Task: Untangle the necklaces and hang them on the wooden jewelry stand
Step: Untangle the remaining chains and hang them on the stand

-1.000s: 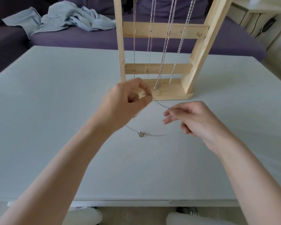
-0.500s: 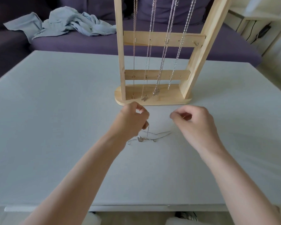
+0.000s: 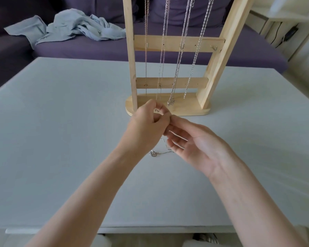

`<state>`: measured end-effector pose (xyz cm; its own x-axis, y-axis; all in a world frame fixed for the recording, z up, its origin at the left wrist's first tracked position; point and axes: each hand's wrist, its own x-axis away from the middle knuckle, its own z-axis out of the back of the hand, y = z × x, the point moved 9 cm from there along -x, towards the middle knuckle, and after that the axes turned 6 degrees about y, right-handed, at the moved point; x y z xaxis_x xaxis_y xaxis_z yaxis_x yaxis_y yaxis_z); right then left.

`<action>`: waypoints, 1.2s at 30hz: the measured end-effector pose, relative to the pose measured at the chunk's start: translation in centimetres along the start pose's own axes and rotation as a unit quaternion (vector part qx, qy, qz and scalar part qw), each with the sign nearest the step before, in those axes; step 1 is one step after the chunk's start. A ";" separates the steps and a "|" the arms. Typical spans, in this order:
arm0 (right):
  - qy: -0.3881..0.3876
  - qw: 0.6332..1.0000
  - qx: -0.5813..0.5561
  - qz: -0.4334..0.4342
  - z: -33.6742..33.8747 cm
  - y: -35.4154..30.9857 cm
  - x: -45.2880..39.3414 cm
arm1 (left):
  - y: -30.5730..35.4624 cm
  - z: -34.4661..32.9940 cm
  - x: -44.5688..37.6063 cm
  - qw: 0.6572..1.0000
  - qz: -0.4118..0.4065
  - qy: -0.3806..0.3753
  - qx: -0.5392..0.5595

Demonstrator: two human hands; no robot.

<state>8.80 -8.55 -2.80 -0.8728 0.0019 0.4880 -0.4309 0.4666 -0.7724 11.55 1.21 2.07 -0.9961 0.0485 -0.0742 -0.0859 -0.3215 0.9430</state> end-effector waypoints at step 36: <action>0.001 0.969 0.203 0.142 1.3 -6.0 1.2 | -0.8 -1.1 1.2 0.965 0.135 -0.164 0.154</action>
<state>10.01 -12.51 1.84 -0.9693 0.0812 0.2323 -0.2278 0.0601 -0.9718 10.35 0.45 0.89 -0.9162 0.3157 0.2466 0.2364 -0.0710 0.9691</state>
